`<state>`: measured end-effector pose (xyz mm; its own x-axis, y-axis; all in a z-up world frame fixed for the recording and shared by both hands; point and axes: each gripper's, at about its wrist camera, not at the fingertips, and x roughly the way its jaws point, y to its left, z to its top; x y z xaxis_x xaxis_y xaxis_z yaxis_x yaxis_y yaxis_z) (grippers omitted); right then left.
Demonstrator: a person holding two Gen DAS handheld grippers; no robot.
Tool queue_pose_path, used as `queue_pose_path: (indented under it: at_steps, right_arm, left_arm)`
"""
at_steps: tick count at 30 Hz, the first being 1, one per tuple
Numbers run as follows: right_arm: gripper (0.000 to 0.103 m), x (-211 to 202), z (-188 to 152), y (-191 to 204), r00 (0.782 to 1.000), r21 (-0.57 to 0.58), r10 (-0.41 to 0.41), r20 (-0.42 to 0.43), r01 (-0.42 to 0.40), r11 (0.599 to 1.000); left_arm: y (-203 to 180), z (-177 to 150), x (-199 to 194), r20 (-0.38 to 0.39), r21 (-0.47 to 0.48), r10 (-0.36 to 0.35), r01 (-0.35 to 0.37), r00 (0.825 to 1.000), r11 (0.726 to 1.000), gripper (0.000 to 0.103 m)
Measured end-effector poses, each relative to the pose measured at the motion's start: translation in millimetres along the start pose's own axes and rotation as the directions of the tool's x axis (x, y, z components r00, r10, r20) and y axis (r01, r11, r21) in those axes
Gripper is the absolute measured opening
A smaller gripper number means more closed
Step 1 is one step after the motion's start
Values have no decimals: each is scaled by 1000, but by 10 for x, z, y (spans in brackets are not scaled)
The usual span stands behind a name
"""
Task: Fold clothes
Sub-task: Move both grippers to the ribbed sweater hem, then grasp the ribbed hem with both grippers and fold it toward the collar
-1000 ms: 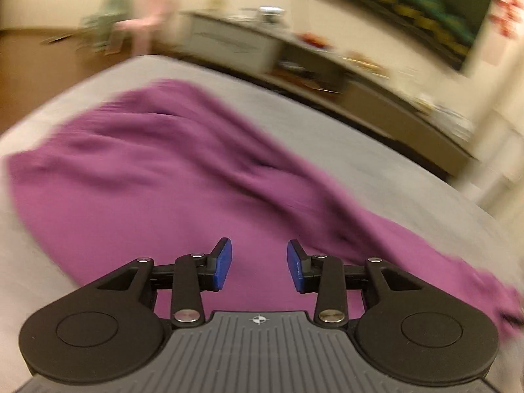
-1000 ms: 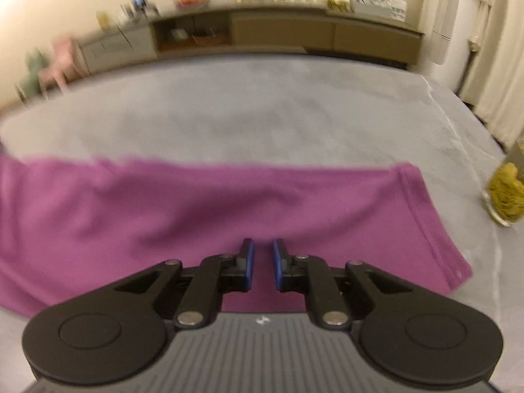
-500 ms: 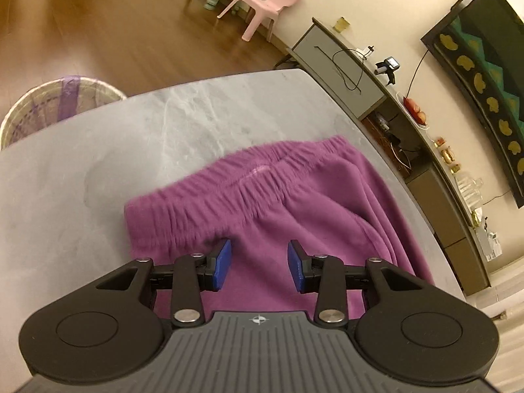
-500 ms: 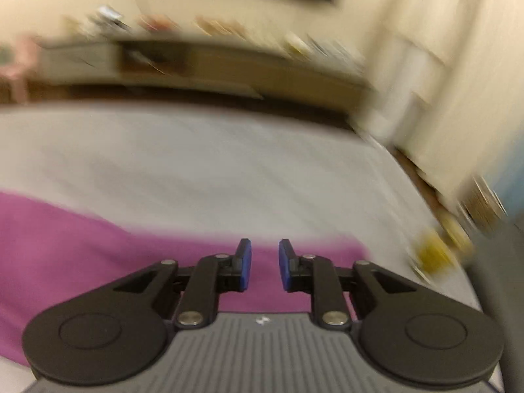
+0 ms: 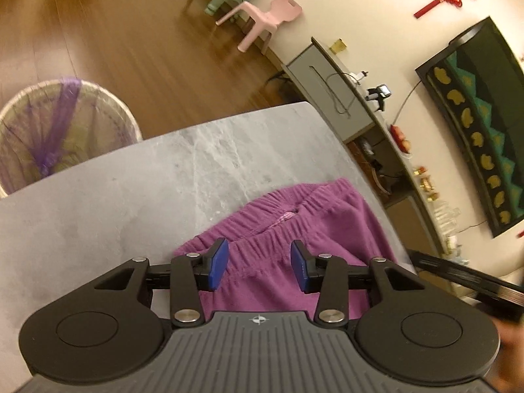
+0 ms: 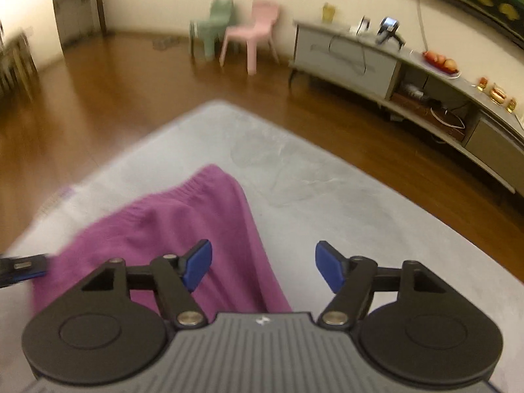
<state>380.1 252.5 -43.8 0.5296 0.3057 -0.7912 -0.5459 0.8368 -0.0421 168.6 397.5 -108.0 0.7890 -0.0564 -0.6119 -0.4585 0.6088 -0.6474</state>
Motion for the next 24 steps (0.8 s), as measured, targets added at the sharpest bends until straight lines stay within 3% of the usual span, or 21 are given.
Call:
queue_pose_path:
  at_steps: [3, 4, 5, 6, 9, 10, 13, 15, 17, 20, 24]
  right_arm:
    - [61, 478, 86, 47, 997, -15, -24, -80, 23, 1000]
    - [43, 608, 100, 51, 994, -12, -21, -105, 20, 1000]
    - [9, 677, 104, 44, 992, -8, -20, -125, 19, 1000]
    - [2, 739, 108, 35, 989, -4, -19, -144, 18, 1000]
    - [2, 434, 105, 128, 1000, 1, -21, -24, 21, 1000]
    - [2, 140, 70, 178, 998, 3, 6, 60, -6, 1000]
    - [2, -772, -268, 517, 960, -83, 80, 270, -60, 995]
    - [2, -1132, -599, 793, 939, -163, 132, 317, -83, 983]
    - [2, -1187, -905, 1074, 942, -240, 116, 314, -40, 970]
    - [2, -990, -1194, 1302, 959, -282, 82, 270, -3, 959]
    - [2, -911, -1373, 1370, 962, -240, 74, 261, -9, 971]
  left_arm:
    - [-67, 33, -6, -5, 23, -79, 79, 997, 997, 45]
    - [-97, 37, 1, -5, 32, -104, 104, 995, 994, 45]
    - [-123, 42, 9, -5, 39, -128, 128, 992, 991, 45]
    - [-130, 49, 15, -3, 39, -151, 151, 989, 988, 45]
    - [-83, 74, 21, 8, 0, -215, 215, 977, 977, 50]
    - [-58, 84, 18, 13, -22, -241, 241, 971, 970, 52]
    - [-1, 86, -15, 31, -104, -341, 343, 939, 934, 69]
    - [-4, 61, -31, 34, -148, -407, 408, 913, 901, 77]
    - [-39, 5, -49, 28, -173, -450, 448, 893, 877, 83]
    - [-116, -89, -98, 10, -146, -443, 440, 896, 886, 89]
    - [-170, -218, -22, -59, -103, -349, 342, 935, 934, 92]
